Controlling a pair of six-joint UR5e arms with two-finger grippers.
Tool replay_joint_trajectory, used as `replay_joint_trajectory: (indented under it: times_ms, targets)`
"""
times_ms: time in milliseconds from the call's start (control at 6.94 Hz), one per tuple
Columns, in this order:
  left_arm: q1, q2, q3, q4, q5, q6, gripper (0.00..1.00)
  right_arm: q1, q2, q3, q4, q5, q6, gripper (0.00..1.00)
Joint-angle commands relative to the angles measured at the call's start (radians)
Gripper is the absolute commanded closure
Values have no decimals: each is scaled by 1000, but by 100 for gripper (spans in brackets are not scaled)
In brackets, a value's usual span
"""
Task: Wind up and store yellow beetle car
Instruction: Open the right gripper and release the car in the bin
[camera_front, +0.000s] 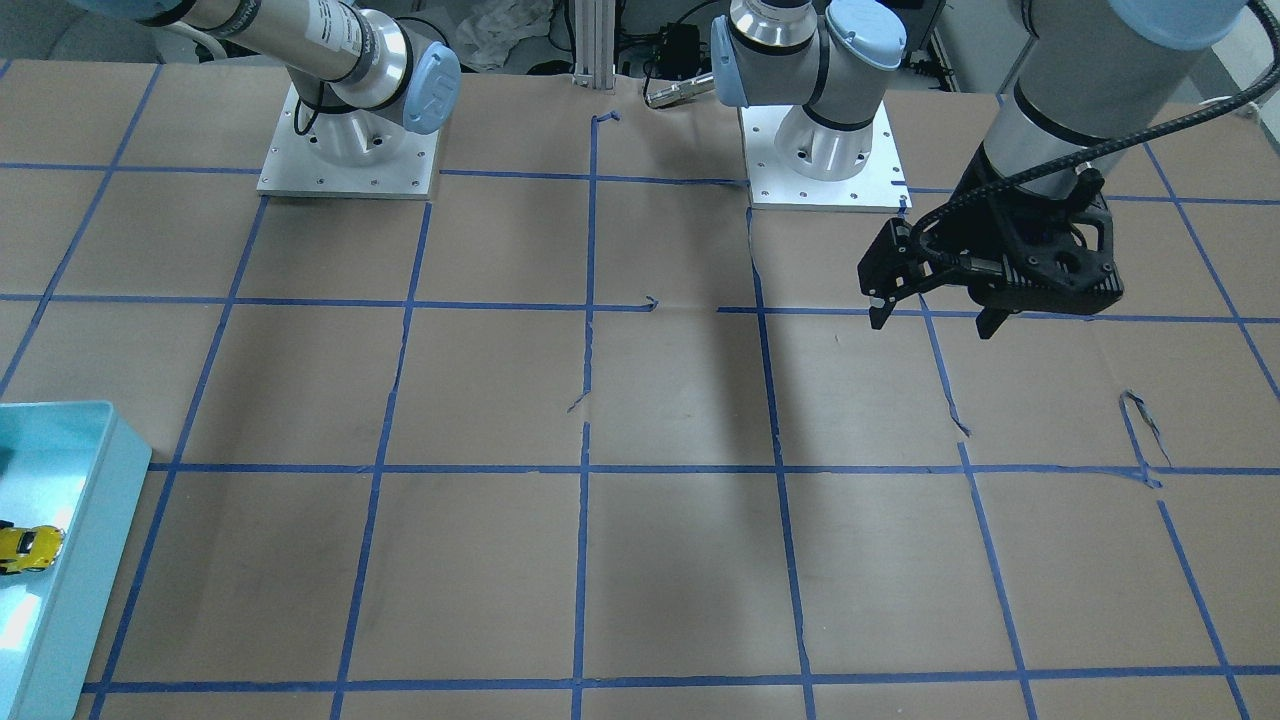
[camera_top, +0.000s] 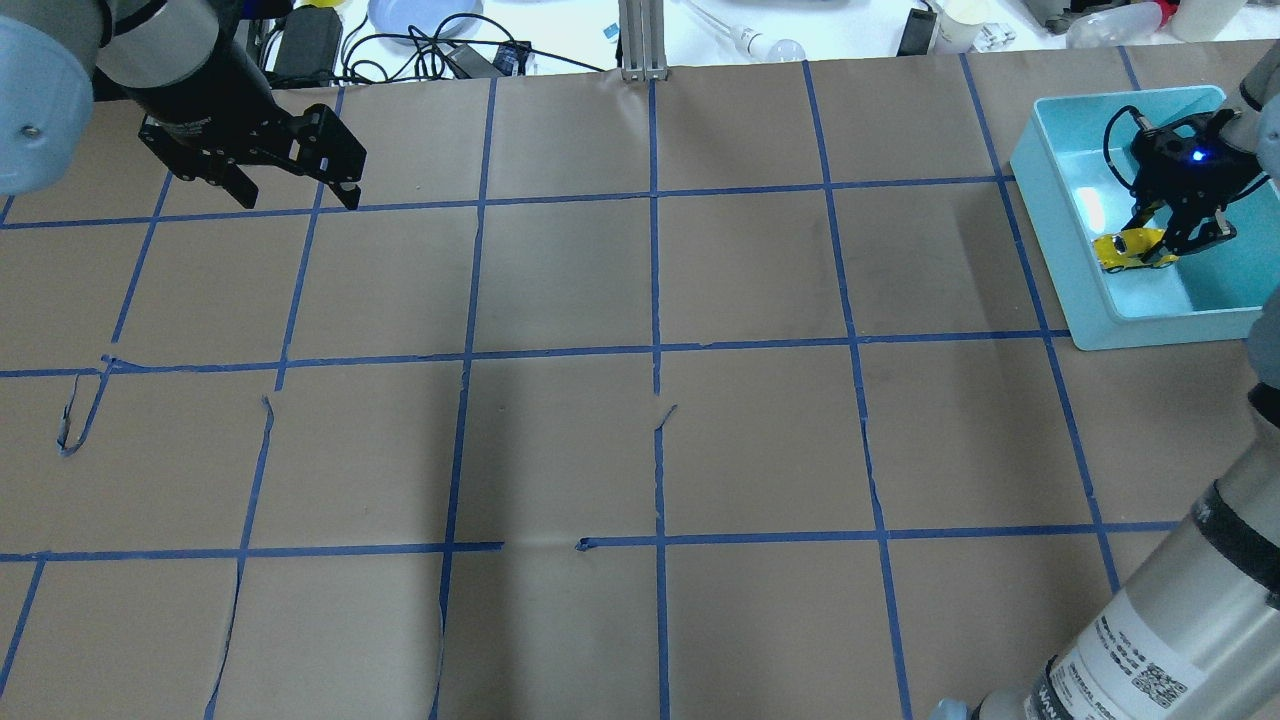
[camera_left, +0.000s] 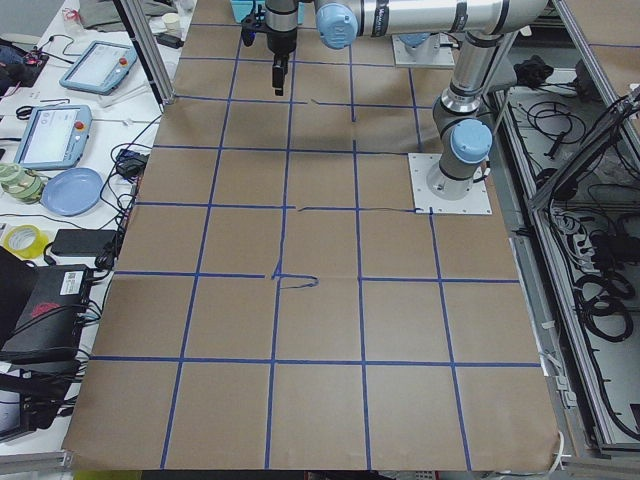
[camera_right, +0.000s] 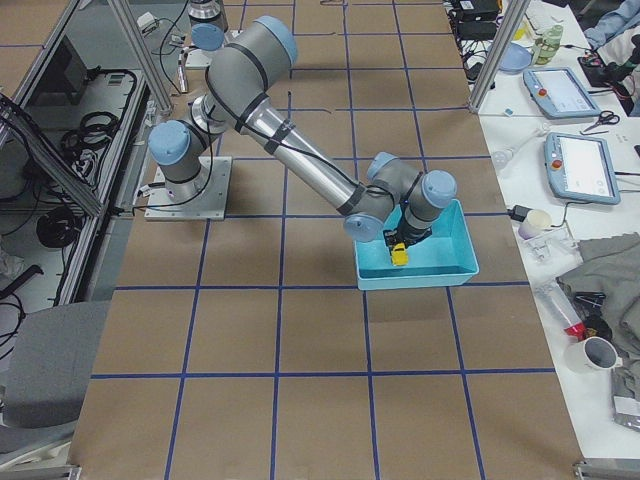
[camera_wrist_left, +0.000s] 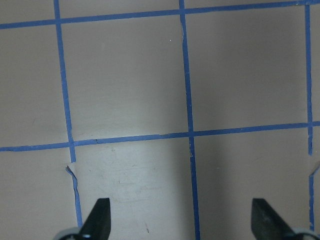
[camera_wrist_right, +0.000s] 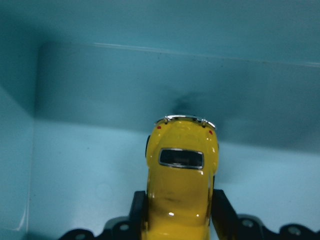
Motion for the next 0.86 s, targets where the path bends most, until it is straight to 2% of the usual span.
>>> replay_joint_trajectory:
  times_ms: [0, 144, 288, 432, 720]
  targets:
    - [0, -2, 0, 0, 2, 0, 0, 11, -117, 38, 37, 21, 196, 0]
    - [0, -3, 0, 0, 2, 0, 0, 72, -219, 52, 102, 18, 271, 0]
    - [0, -2, 0, 0, 2, 0, 0, 166, -316, 58, 168, 13, 444, 0]
    - [0, -2, 0, 0, 2, 0, 0, 277, -373, 60, 271, 9, 696, 0]
    - [0, -2, 0, 0, 2, 0, 0, 495, -465, 60, 313, 18, 1225, 0]
